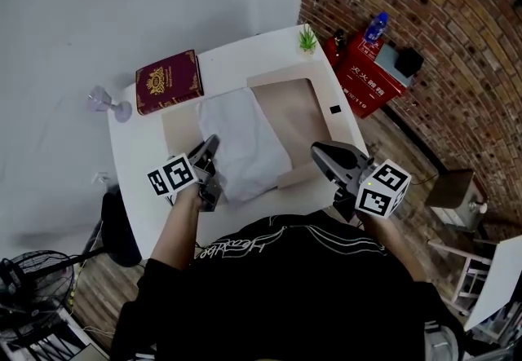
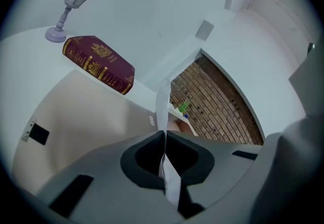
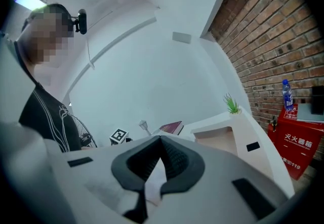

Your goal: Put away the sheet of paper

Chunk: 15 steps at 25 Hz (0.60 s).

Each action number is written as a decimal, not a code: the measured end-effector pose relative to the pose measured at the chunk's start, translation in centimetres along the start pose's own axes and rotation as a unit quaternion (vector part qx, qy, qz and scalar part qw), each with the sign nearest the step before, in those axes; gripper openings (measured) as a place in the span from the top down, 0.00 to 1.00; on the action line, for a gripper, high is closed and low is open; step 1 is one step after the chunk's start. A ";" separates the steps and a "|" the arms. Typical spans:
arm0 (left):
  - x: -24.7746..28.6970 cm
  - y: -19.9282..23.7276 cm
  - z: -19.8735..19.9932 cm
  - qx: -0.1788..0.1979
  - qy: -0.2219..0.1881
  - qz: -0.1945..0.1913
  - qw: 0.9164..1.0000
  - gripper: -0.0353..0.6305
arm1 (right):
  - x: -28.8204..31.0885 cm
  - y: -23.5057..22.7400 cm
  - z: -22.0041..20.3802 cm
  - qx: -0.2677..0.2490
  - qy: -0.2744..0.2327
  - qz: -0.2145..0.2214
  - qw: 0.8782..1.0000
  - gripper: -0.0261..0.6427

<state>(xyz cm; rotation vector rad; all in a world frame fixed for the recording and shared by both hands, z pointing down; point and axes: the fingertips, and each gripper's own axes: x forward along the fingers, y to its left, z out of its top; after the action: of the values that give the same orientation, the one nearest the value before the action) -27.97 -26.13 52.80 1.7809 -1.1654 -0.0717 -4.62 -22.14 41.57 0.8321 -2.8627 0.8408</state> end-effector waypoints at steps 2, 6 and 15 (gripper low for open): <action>0.4 0.1 -0.2 -0.004 0.001 0.005 1.000 0.90 | 0.1 -0.3 0.2 0.001 0.005 0.005 1.000 0.96; 1.1 0.5 -0.3 -0.017 0.000 0.014 1.000 0.90 | 0.3 -0.9 0.6 0.000 0.013 0.016 1.000 0.96; 3.6 0.3 -1.1 -0.020 0.016 0.036 0.999 0.90 | -1.5 -2.1 2.7 -0.010 0.007 0.018 1.000 0.96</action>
<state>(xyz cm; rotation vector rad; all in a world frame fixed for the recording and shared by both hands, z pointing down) -25.69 -28.00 55.08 1.6984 -1.1968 -0.0233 -1.95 -24.25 40.02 0.7707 -2.8778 0.8165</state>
